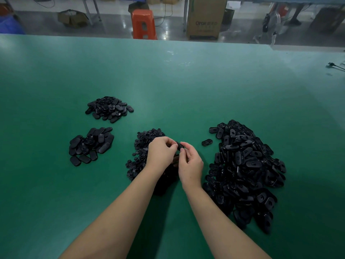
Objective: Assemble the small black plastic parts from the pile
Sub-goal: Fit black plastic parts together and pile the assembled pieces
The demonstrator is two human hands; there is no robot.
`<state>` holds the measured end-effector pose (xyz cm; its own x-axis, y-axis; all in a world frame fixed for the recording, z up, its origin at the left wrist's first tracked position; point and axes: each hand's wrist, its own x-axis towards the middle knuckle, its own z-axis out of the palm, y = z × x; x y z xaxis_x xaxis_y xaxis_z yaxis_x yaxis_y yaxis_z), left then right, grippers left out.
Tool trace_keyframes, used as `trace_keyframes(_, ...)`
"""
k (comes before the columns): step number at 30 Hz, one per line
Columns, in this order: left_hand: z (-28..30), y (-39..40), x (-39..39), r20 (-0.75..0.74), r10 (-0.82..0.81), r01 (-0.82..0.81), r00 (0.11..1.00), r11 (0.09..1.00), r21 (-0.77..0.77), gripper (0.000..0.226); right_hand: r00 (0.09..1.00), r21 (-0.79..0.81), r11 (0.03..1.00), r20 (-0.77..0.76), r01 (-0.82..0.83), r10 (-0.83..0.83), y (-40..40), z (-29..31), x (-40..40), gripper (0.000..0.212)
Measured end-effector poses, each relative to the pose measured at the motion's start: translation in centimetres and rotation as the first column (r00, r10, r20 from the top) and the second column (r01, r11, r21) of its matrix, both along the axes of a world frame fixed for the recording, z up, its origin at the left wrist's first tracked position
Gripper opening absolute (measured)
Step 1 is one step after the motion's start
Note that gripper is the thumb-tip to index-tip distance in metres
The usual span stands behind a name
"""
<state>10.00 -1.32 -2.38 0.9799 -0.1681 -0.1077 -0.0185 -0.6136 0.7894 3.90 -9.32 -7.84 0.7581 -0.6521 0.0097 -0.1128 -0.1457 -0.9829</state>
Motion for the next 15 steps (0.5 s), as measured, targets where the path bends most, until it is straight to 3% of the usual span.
trace_keyframes(8, 0.09, 0.22, 0.09, 0.07, -0.019, 0.019, 0.997, 1.0, -0.005, 0.008, 1.0, 0.076, 0.997, 0.011, 0.003, -0.004, -0.02, 0.31, -0.09, 0.026)
trace_keyframes(11, -0.27, 0.56, 0.28, 0.01, -0.027, 0.028, 1.0, 0.997, -0.076, 0.015, 1.0, 0.138, 0.99, 0.013, -0.006, 0.004, -0.23, 0.34, -0.09, 0.026)
trace_keyframes(15, -0.6, 0.78, 0.26, -0.088, -0.064, 0.047, 0.994, 0.981, -0.188, 0.007, 0.999, 0.119, 0.993, 0.025, -0.022, 0.019, -0.18, 0.42, -0.08, 0.024)
